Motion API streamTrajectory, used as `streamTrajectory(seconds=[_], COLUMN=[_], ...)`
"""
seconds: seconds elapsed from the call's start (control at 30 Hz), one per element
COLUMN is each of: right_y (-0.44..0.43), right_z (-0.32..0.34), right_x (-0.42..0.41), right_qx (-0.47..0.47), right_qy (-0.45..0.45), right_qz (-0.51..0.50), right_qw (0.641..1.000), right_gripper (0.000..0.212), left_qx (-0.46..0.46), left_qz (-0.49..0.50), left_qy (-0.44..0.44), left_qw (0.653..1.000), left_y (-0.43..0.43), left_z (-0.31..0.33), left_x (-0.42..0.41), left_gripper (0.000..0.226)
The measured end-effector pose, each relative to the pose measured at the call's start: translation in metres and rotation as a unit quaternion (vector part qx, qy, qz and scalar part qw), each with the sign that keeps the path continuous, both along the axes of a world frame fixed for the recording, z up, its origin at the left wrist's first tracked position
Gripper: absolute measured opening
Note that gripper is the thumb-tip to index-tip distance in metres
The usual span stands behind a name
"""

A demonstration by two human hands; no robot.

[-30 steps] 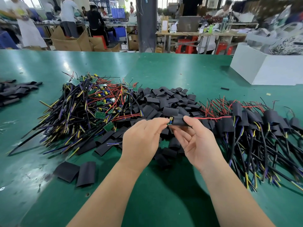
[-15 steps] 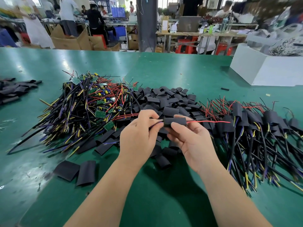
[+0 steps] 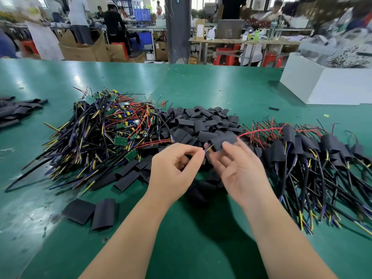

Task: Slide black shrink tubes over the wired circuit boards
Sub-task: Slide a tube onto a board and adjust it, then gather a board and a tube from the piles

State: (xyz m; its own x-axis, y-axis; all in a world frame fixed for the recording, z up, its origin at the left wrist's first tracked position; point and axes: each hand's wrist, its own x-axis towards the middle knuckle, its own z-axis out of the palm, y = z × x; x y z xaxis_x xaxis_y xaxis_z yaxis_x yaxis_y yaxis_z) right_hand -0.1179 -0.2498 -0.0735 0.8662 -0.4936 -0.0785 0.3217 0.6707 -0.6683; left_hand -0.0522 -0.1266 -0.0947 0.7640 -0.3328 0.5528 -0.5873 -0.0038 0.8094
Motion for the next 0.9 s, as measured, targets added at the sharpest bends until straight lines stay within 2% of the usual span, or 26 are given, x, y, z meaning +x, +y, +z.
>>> streamTrajectory(seconds=[0.07,0.13,0.23,0.3,0.33,0.37,0.43,0.47,0.53,0.6,0.67,0.8,0.9], right_y=[-0.014,-0.03,-0.043,-0.049,-0.053,-0.059,-0.066,-0.069,-0.07,-0.064,-0.053,-0.03,-0.02], right_z=[0.006,0.01,0.015,0.016,0.016,0.014,0.006,0.002,-0.004,-0.007,-0.007,-0.014,-0.021], right_x=[-0.004,-0.01,-0.017,-0.021,-0.023,-0.024,-0.027,-0.027,-0.025,-0.022,-0.018,-0.01,-0.007], right_qx=[0.037,0.043,-0.051,-0.165,-0.258,-0.368,-0.549,-0.594,-0.622,-0.632,-0.657,-0.697,-0.701], right_qy=[-0.024,-0.045,-0.048,-0.004,0.05,0.119,0.243,0.295,0.391,0.39,0.31,0.245,0.22], right_qz=[-0.043,-0.083,-0.159,-0.258,-0.316,-0.361,-0.369,-0.345,-0.298,-0.303,-0.302,-0.209,-0.168], right_qw=[0.998,0.995,0.985,0.952,0.912,0.848,0.709,0.664,0.609,0.597,0.617,0.641,0.657], right_gripper=[0.043,0.042,0.004,0.013,0.013,0.011,0.01,0.013,0.017,0.022,0.021,0.018,0.017], left_qx=[-0.014,-0.005,0.107,0.219,0.26,0.288,0.326,0.344,0.37,0.377,0.374,0.34,0.343], left_qz=[-0.017,0.03,0.181,0.267,0.303,0.33,0.353,0.353,0.353,0.363,0.371,0.38,0.386], left_qy=[0.08,0.095,-0.015,-0.048,-0.037,-0.02,0.011,0.023,0.033,0.012,-0.013,-0.001,0.025], left_qw=[0.997,0.995,0.977,0.937,0.916,0.899,0.877,0.87,0.859,0.852,0.85,0.86,0.856], left_y=[0.001,0.004,0.015,0.023,0.027,0.031,0.035,0.037,0.039,0.042,0.044,0.049,0.054], left_z=[0.0,-0.001,-0.006,-0.012,-0.015,-0.018,-0.019,-0.02,-0.02,-0.018,-0.016,-0.014,-0.015], left_x=[0.001,0.007,0.027,0.039,0.043,0.045,0.048,0.049,0.051,0.053,0.054,0.058,0.061], left_gripper=[0.023,0.023,0.015,0.019,0.028,0.036,0.045,0.046,0.04,0.026,0.02,0.024,0.039])
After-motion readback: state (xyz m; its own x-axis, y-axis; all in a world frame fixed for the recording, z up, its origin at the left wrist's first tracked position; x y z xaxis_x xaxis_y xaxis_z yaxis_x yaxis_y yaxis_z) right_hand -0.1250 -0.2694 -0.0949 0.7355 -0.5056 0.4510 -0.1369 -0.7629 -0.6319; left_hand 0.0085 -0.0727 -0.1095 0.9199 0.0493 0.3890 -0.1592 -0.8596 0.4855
